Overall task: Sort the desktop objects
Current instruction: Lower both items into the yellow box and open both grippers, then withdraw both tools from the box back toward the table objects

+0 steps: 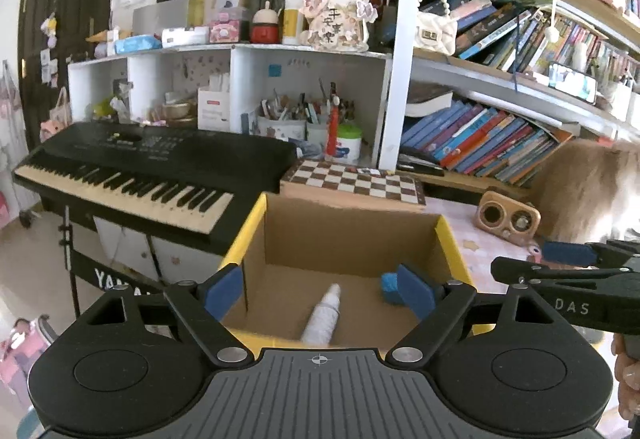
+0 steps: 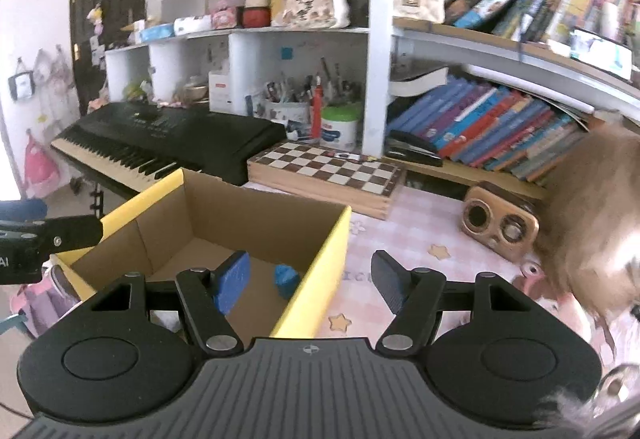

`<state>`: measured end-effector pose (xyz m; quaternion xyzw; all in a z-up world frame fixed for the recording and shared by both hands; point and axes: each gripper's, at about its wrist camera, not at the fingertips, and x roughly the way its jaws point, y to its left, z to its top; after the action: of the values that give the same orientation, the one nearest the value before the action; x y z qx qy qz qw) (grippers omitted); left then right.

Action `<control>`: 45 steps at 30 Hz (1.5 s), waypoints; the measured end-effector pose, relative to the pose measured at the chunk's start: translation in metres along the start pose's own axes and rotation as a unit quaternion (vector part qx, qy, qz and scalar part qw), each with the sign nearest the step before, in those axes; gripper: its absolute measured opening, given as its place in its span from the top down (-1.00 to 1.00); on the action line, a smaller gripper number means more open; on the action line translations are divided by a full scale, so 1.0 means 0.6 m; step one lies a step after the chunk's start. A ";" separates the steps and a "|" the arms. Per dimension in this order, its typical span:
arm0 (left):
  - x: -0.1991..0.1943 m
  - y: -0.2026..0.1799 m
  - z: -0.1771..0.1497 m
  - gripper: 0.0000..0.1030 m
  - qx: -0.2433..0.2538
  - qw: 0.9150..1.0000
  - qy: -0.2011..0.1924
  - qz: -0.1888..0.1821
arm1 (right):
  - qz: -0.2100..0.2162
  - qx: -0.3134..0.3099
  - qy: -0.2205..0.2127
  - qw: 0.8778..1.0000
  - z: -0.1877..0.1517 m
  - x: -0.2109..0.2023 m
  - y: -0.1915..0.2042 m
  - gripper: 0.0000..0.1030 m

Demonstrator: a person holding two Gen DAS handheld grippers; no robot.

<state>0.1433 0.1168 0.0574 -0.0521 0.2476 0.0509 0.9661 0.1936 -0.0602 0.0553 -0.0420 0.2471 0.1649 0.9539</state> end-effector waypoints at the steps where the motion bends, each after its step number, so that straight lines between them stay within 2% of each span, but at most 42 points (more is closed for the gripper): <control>1: -0.006 0.000 -0.006 -0.69 0.000 1.000 0.001 -0.001 | -0.003 0.004 0.000 1.000 -0.004 -0.008 0.000 -0.26; 16: -0.092 0.014 -0.091 -0.70 -0.007 0.999 0.033 -0.001 | -0.041 0.048 0.021 0.998 -0.118 -0.120 0.038 -0.27; 34: -0.175 0.015 -0.180 -0.70 -0.004 0.998 0.058 0.006 | -0.026 0.037 0.065 0.997 -0.224 -0.197 0.114 -0.30; 45: -0.190 0.011 -0.210 -0.70 0.002 0.997 0.082 -0.001 | -0.030 0.040 0.075 0.996 -0.253 -0.227 0.122 -0.40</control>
<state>-0.0167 0.0992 0.0022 -0.0548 0.3260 0.0449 0.9427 -0.0125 -0.0555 -0.0115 -0.0234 0.3231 0.1226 0.9381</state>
